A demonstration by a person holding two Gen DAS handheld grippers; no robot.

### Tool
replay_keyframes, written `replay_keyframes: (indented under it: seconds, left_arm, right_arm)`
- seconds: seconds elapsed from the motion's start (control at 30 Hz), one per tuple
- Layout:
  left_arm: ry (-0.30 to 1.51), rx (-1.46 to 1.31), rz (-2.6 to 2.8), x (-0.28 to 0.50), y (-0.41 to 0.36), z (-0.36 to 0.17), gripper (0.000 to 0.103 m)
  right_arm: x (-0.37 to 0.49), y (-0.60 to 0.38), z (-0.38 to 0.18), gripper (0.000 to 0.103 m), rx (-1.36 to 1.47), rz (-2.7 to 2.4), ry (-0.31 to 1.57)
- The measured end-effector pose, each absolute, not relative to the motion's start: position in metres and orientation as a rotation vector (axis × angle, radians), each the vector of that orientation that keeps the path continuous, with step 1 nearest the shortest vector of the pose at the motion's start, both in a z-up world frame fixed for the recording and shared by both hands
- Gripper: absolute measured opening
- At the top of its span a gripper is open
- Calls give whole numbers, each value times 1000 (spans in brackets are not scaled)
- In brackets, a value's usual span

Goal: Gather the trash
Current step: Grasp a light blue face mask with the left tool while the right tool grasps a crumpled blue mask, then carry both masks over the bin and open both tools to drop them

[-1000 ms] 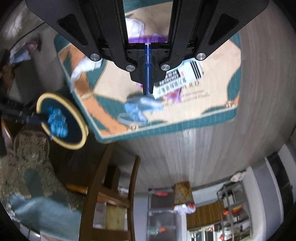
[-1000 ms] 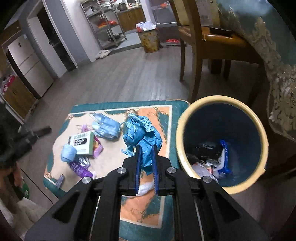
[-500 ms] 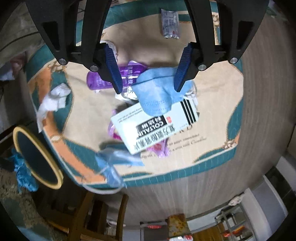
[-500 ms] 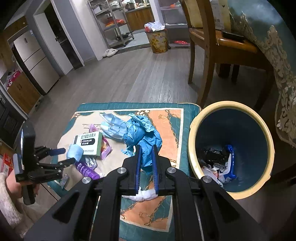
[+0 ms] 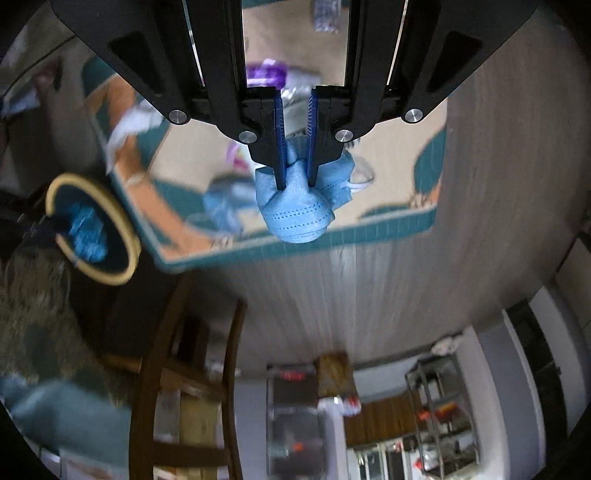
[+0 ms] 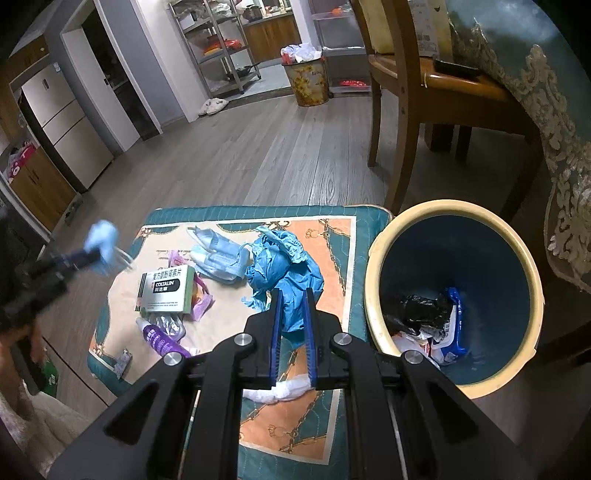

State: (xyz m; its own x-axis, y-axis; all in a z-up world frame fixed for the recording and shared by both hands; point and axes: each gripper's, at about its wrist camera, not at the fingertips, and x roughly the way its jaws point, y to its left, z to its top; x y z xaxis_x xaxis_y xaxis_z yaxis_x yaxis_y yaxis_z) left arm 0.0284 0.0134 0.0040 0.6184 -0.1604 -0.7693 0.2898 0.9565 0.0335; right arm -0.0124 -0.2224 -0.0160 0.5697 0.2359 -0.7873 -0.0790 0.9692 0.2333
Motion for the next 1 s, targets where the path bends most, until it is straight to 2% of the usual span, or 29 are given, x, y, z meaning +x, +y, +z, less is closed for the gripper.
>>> replay_keyframes:
  seconds: [0.47, 1.0]
  left_arm:
    - [769, 155, -480, 25, -95, 25, 11]
    - [838, 224, -597, 31, -209, -22, 11]
  right_arm:
    - [-20, -290, 0, 10, 240, 43, 885]
    - [-17, -394, -41, 10, 326, -140, 955]
